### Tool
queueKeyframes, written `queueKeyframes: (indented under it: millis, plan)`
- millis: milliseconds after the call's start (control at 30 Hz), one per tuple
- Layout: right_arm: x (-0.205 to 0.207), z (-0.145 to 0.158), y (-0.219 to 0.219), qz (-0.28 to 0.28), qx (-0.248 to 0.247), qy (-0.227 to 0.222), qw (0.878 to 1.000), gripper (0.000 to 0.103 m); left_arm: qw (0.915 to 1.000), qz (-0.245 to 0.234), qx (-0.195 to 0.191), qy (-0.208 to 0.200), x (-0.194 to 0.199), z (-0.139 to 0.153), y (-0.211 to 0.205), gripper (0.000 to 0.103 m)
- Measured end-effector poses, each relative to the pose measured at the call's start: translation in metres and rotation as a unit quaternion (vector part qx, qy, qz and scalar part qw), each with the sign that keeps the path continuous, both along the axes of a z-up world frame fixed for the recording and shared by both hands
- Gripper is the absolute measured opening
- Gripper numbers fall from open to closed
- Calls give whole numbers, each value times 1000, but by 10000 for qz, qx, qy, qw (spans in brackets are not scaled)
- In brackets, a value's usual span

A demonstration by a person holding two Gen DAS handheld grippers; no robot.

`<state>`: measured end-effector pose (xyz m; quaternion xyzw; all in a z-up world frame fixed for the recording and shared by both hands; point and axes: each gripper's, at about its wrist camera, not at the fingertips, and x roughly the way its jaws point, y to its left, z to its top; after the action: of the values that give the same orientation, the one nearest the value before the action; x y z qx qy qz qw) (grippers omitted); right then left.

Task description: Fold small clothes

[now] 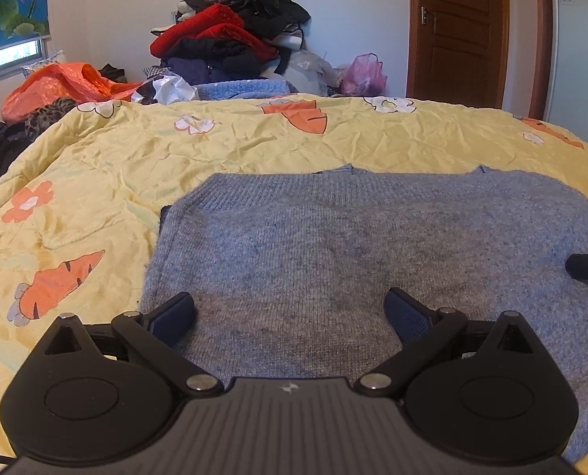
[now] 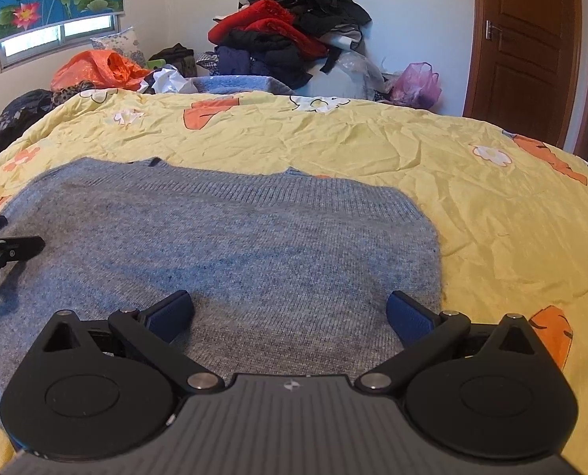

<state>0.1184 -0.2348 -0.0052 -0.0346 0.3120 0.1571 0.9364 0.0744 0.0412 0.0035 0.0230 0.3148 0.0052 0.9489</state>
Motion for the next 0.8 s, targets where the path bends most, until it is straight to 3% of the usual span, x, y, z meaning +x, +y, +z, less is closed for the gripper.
queueKeyframes:
  millis: [167,400,800]
  plan:
    - [5,-2,-5,-177,119,93,9997,103,10000,55,-50,50,3,-1,2,103]
    - [6,-3,-4,-234,68,104,9996,103,9997,126,229,-9,2,-1,-7,103]
    - [7,-2,-7,-305,145,118,9994,103,9998,171,65,22,2,0,-3,103]
